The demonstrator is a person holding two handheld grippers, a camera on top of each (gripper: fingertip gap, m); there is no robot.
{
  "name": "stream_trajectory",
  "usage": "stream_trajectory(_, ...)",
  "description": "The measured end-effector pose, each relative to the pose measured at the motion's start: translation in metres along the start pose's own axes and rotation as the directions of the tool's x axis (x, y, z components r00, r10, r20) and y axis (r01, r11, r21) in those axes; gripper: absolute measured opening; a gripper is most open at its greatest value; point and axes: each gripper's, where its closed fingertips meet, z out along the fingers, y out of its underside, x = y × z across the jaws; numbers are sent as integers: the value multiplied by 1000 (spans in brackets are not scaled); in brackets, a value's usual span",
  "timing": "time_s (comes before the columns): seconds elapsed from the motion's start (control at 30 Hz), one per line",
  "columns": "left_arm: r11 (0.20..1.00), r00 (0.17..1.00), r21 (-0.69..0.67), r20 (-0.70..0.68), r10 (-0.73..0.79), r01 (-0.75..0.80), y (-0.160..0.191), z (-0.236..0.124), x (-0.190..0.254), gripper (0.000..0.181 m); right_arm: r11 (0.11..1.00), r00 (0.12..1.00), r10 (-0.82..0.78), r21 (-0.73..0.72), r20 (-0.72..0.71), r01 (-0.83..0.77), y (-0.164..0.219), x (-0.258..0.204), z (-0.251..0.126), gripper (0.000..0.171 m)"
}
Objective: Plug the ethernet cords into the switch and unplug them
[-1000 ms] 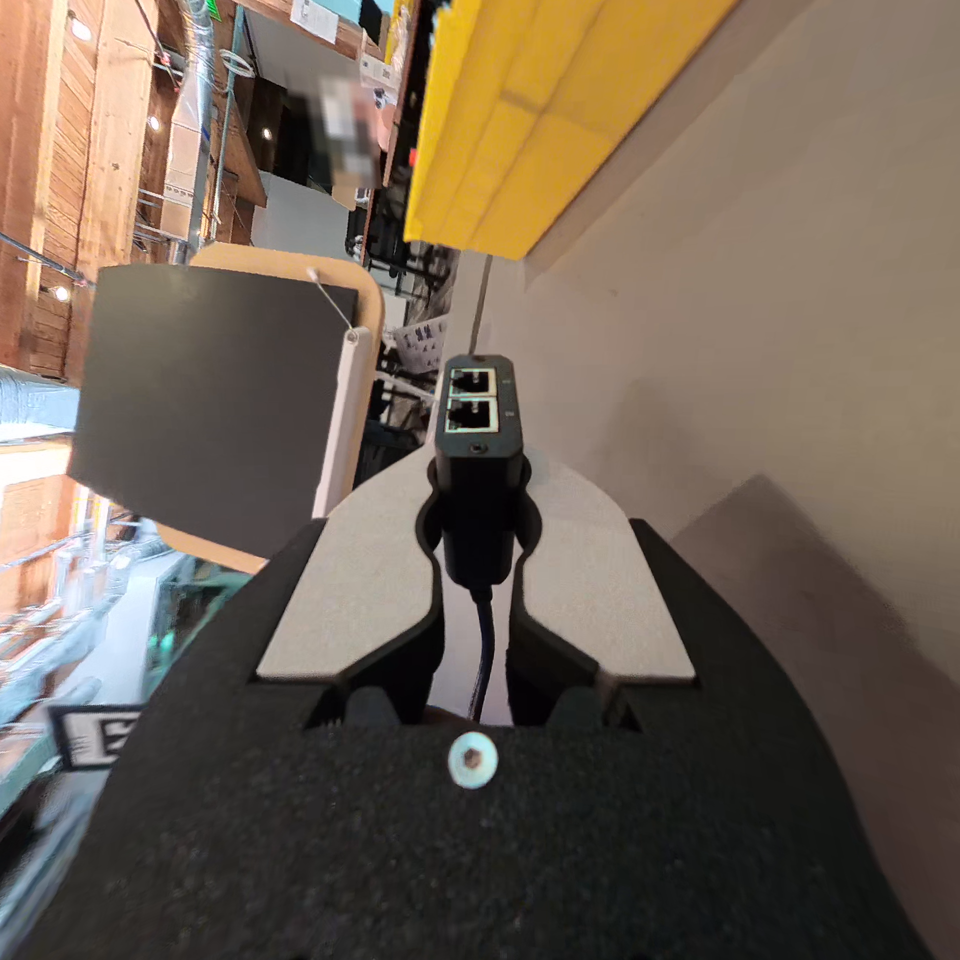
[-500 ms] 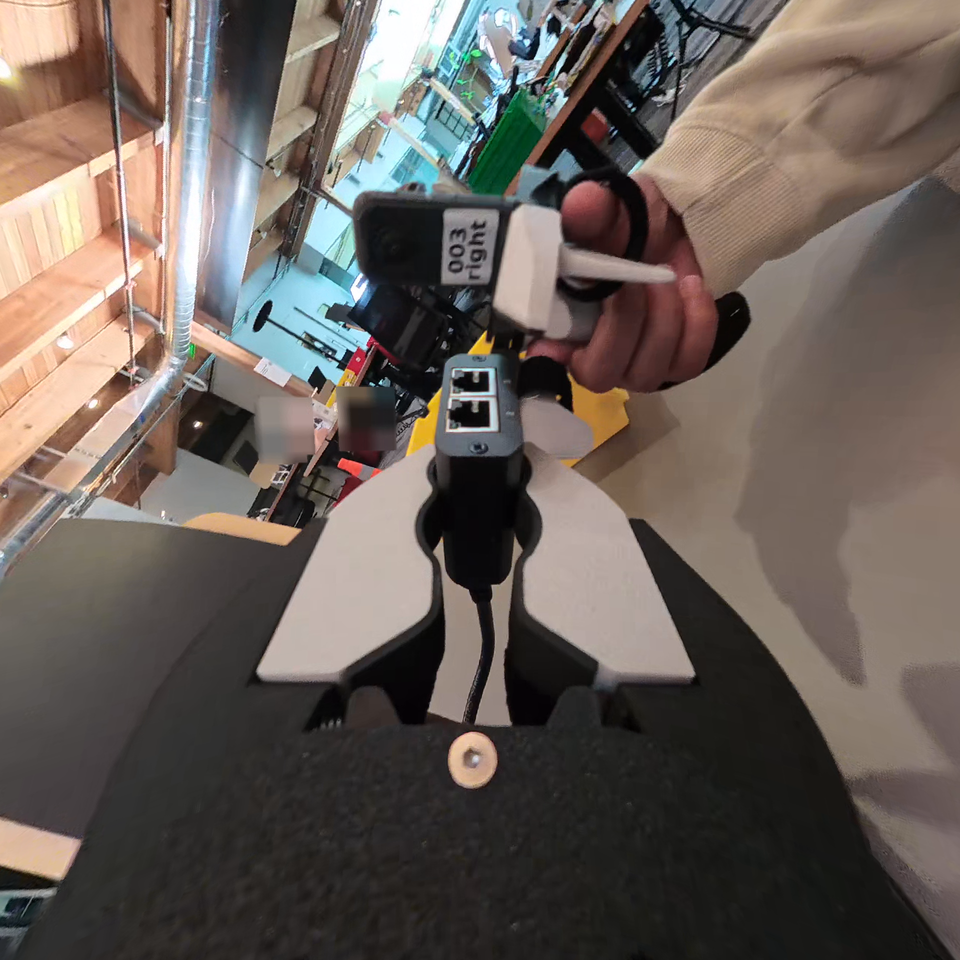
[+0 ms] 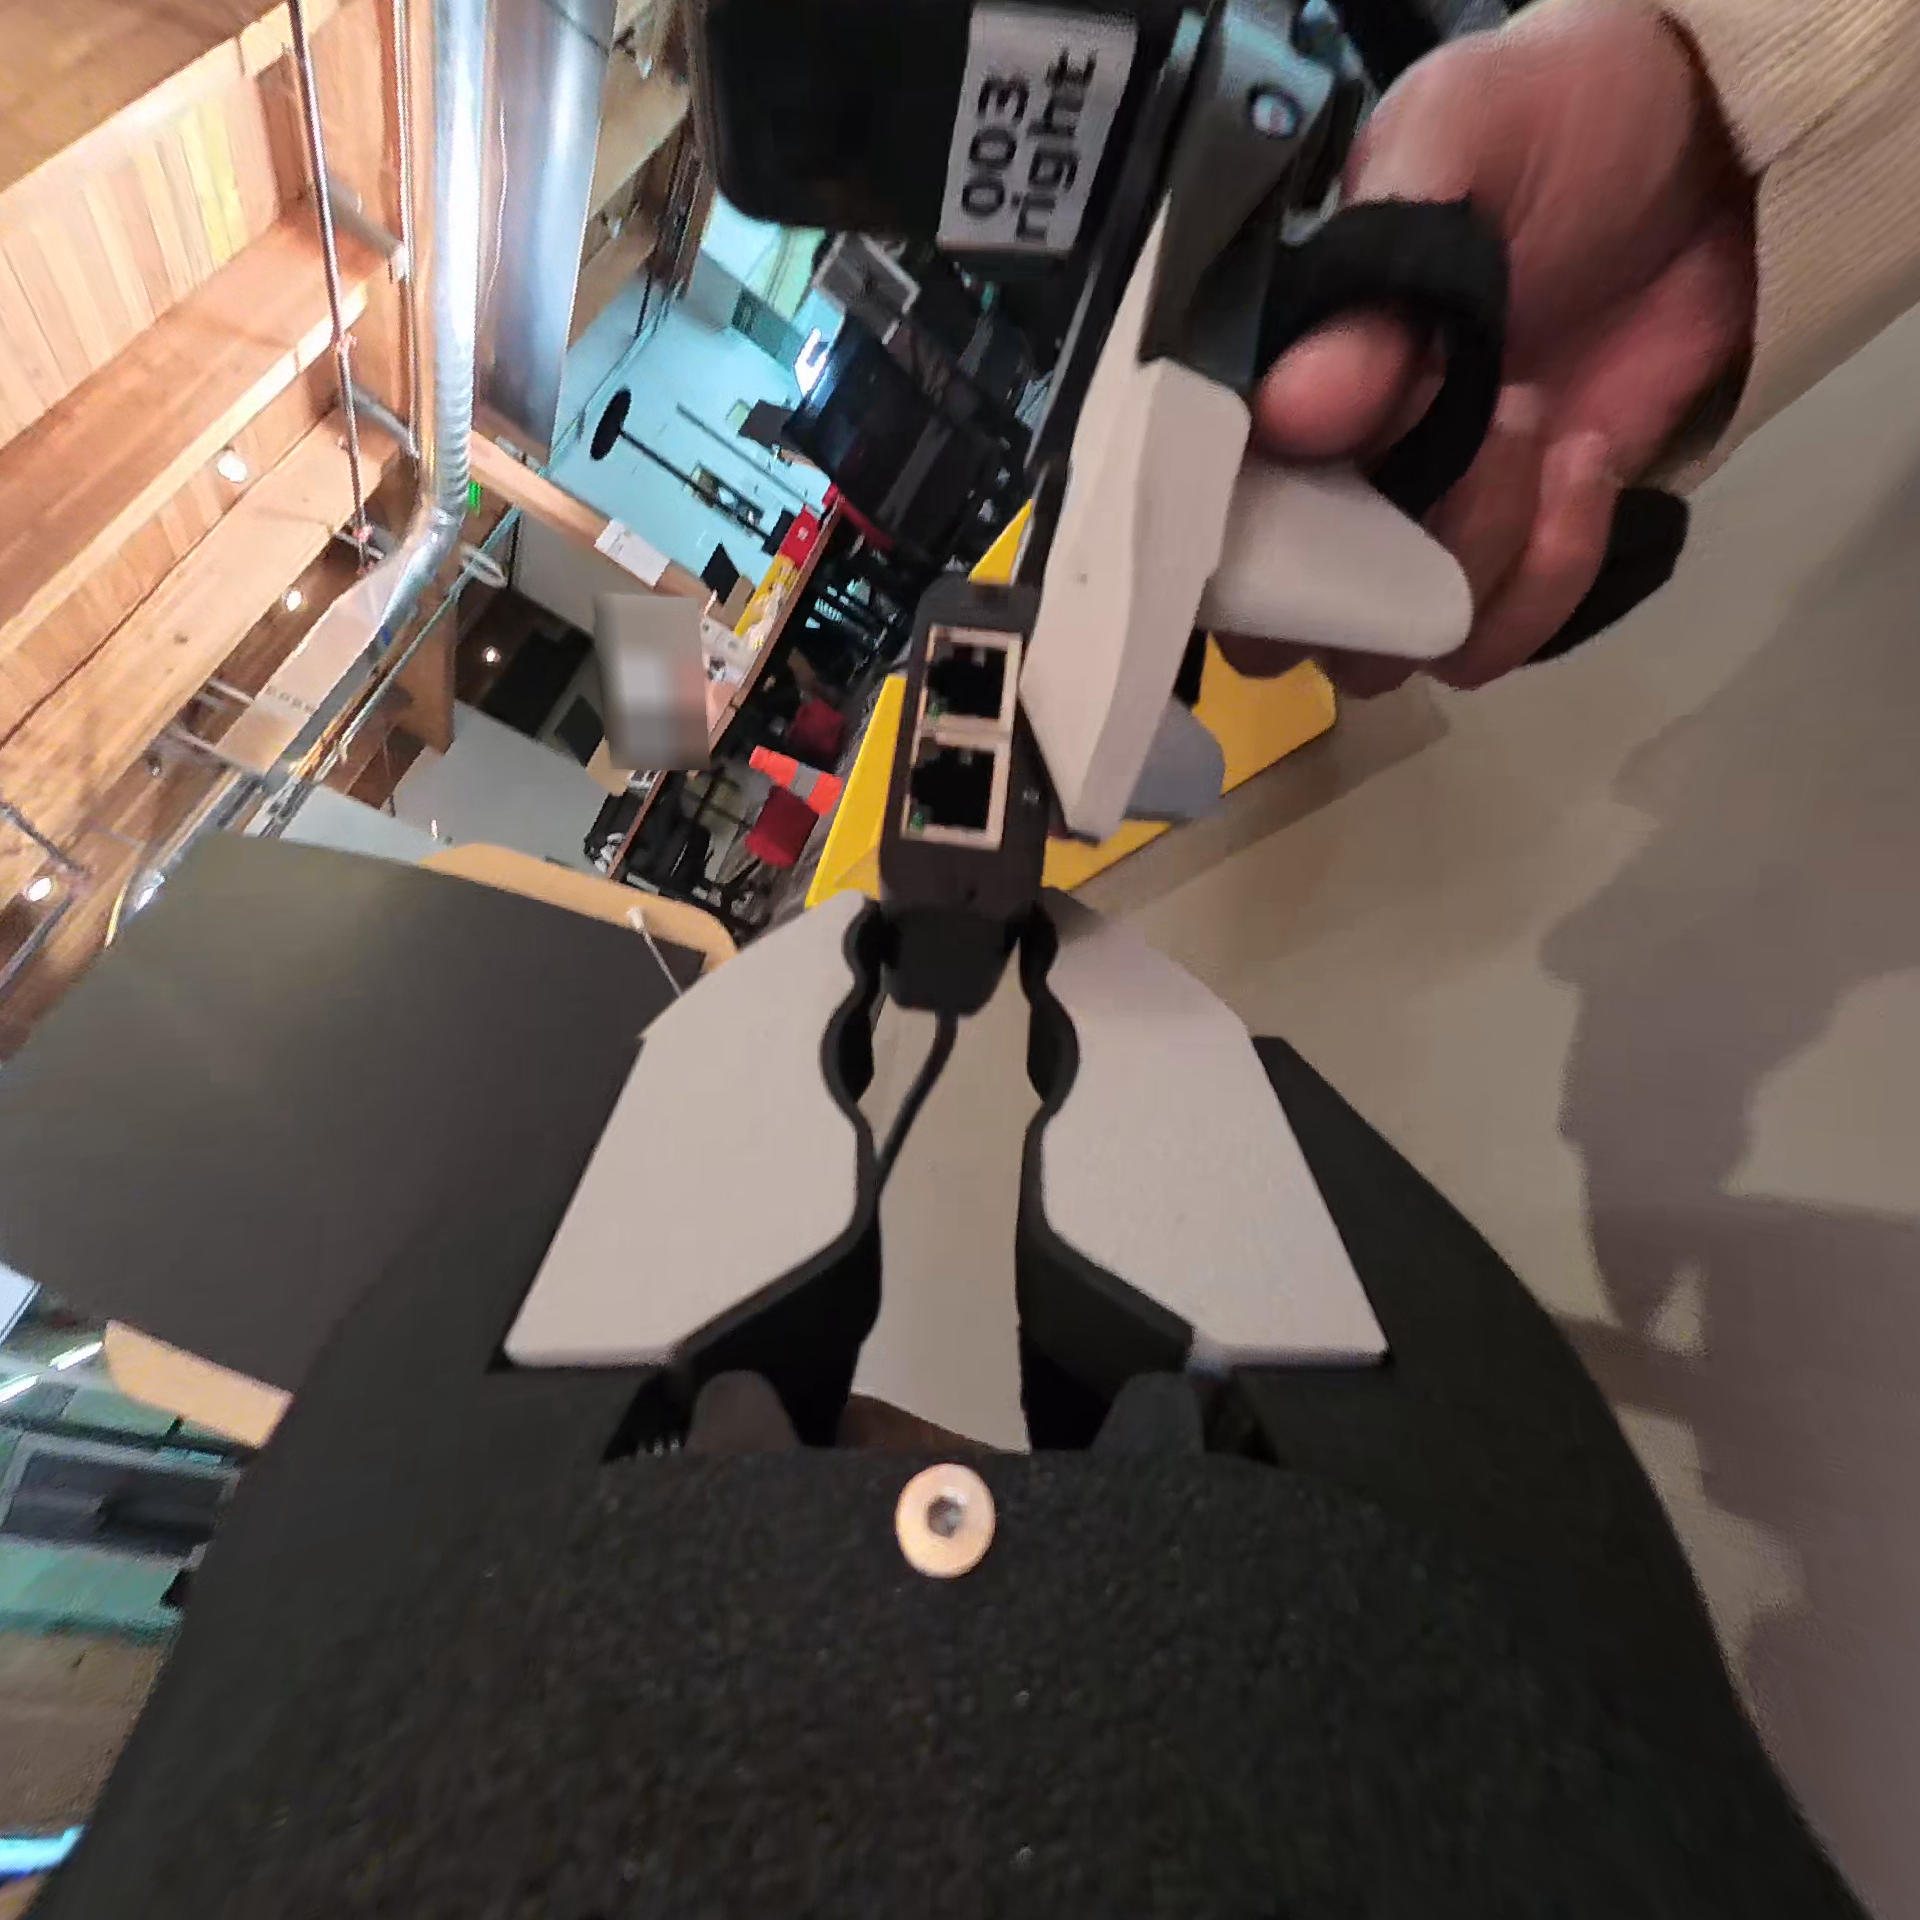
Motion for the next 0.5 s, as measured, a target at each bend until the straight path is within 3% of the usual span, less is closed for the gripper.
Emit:
stream_trajectory(0.13, 996, 997, -39, 19, -74, 75, 3, -23, -9, 22, 996, 985, 74, 41, 158, -81, -6, -17, -13, 61)
stream_trajectory(0.23, 962, 962, 10, -26, -272, 272, -14, -48, -25, 23, 971, 926, 171, 101, 336, -216, -13, -27, -26, 61)
stream_trajectory(0.37, 830, 803, -54, -223, -553, 556, -26, -76, -41, 39, 936, 791, 239, 83, 564, -342, -14, -44, -38, 61)
stream_trajectory(0.5, 768, 664, -208, -401, -632, 606, -6, -96, -35, 52, 940, 683, 210, 48, 699, -338, -16, -69, -46, 61)
